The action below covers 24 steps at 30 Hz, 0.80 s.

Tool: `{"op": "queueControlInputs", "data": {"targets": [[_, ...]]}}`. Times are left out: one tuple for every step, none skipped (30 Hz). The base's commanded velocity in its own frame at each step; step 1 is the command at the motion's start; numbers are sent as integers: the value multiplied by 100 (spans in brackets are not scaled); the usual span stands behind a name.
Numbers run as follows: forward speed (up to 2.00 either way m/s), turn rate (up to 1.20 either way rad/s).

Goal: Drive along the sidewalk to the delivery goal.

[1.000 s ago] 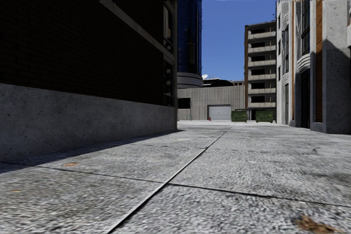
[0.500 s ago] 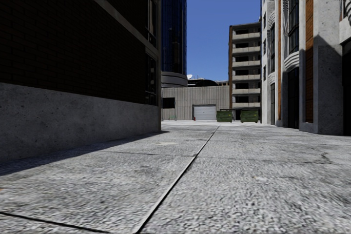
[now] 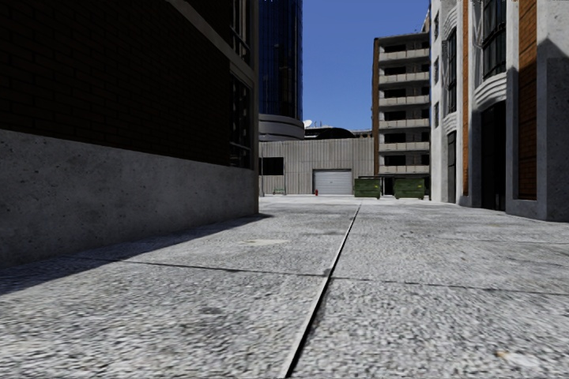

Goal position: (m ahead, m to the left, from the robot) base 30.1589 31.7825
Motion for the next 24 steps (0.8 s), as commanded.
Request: {"op": "queueControlInputs", "data": {"targets": [[200,0],[200,0],[200,0],[200,0],[200,0],[200,0],[200,-3],[200,-6],[200,-8],[200,-8],[200,-8],[200,-11],[200,-15],[200,-19],[200,-20],[200,-21],[200,-21],[200,-23],[200,-26],[200,-29],[200,-29],[200,-32],[200,-33],[200,-33]]}}
